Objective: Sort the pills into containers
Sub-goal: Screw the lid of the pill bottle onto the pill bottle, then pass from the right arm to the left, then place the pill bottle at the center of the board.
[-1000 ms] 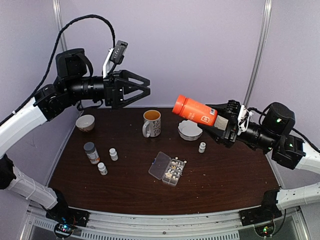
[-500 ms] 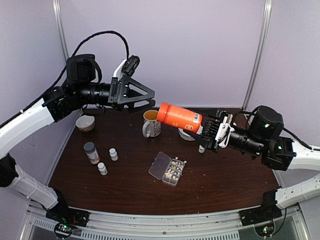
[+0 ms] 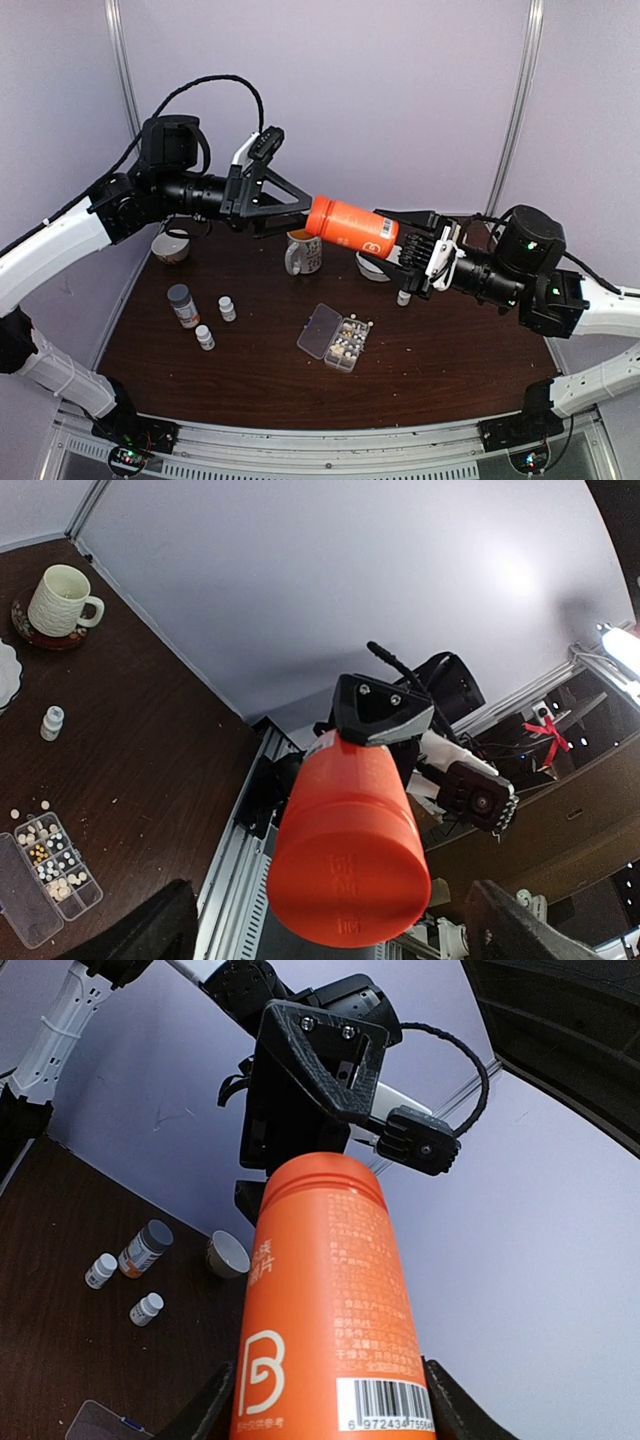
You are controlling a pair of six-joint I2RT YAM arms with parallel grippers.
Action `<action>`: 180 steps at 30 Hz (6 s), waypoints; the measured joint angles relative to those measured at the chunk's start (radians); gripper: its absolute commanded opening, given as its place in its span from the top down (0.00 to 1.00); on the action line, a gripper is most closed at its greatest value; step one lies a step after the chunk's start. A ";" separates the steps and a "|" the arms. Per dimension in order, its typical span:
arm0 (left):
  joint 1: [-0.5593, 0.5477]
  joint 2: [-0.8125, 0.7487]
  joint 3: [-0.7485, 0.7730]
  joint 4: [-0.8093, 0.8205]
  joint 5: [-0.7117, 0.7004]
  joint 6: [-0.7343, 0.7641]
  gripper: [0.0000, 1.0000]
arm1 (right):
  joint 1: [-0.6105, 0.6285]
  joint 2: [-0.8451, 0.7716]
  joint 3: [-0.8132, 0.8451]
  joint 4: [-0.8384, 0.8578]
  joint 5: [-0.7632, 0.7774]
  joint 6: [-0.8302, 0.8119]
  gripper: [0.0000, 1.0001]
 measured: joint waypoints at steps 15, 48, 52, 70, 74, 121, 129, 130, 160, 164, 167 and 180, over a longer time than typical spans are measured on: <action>0.000 0.015 -0.004 -0.001 0.018 -0.005 0.28 | 0.009 0.046 0.010 0.016 0.000 -0.006 1.00; 0.012 -0.006 0.072 -0.031 0.101 0.904 1.00 | -0.066 0.147 0.316 -0.300 -0.333 1.019 1.00; 0.012 0.011 0.123 -0.101 0.138 1.197 1.00 | -0.092 0.156 0.316 -0.259 -0.432 1.240 1.00; 0.018 -0.048 0.016 -0.230 -0.011 1.975 0.52 | -0.149 0.224 0.213 -0.117 -0.579 1.611 1.00; 0.014 -0.072 -0.053 -0.138 -0.017 1.938 0.33 | -0.165 0.224 0.212 -0.131 -0.602 1.607 1.00; -0.004 -0.106 -0.136 -0.007 -0.081 1.841 0.87 | -0.214 0.228 0.189 -0.053 -0.639 1.657 0.14; -0.008 -0.142 -0.223 -0.020 -0.452 1.461 0.91 | -0.294 0.124 0.170 -0.346 -0.383 1.529 0.00; -0.008 -0.137 -0.219 -0.037 -0.510 1.400 0.91 | -0.296 0.125 0.185 -0.404 -0.333 1.509 0.00; 0.253 0.674 0.370 -0.737 -0.997 0.680 0.75 | -0.300 0.360 0.294 -0.883 0.116 1.390 0.00; 0.263 0.710 0.370 -0.753 -1.006 0.680 0.73 | -0.300 0.370 0.294 -0.882 0.129 1.391 0.00; 0.267 0.735 0.370 -0.756 -1.007 0.680 0.63 | -0.300 0.372 0.293 -0.877 0.129 1.394 0.00; 0.267 0.721 0.369 -0.784 -1.009 0.681 0.02 | -0.305 0.401 0.242 -0.828 0.132 1.471 0.00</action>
